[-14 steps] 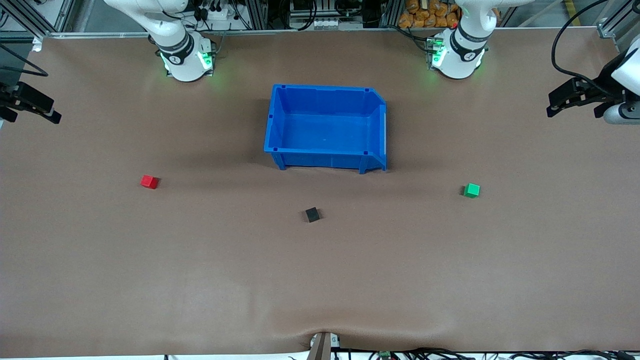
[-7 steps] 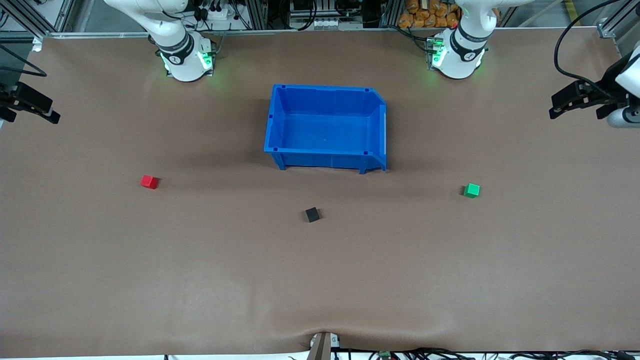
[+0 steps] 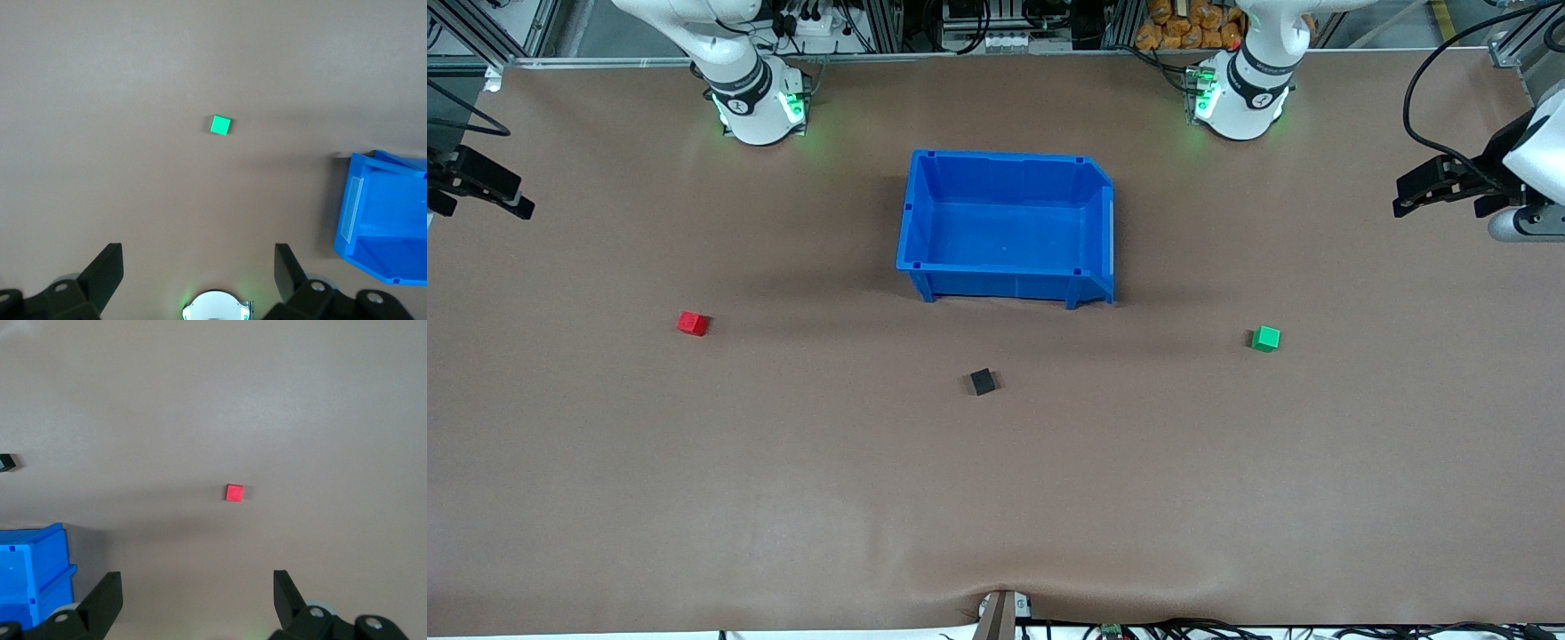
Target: Attach green and red cubes to black cube
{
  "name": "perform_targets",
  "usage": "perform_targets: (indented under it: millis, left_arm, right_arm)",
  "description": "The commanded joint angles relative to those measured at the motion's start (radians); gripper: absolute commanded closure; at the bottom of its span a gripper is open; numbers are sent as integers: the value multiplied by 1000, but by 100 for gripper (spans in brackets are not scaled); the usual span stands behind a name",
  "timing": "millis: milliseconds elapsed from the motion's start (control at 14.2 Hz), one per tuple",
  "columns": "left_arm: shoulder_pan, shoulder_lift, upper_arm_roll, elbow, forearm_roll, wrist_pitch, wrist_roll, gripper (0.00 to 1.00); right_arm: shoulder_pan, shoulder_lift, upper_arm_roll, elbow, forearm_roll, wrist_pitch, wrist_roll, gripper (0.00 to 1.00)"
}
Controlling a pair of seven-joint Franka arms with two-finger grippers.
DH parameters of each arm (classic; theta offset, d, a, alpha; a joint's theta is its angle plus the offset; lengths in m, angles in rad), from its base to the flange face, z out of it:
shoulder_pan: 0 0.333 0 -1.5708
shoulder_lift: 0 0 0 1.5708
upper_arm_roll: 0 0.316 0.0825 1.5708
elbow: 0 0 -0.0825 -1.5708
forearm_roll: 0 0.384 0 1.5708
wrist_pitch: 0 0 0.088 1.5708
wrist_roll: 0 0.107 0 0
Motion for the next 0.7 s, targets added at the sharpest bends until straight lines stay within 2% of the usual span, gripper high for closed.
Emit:
perform_targets:
  millis: [0, 351, 632]
  left_arm:
    - [-1, -9, 0, -22, 6, -9, -5, 0]
    - [1, -3, 0, -80, 3, 14, 6, 0]
    - [1, -21, 0, -246, -5, 191, 6, 0]
  right_arm:
    - [-5, 7, 5, 17, 3, -8, -3, 0]
    - [-21, 7, 4, 15, 3, -11, -4, 0]
    - [-24, 7, 4, 12, 7, -16, -6, 0]
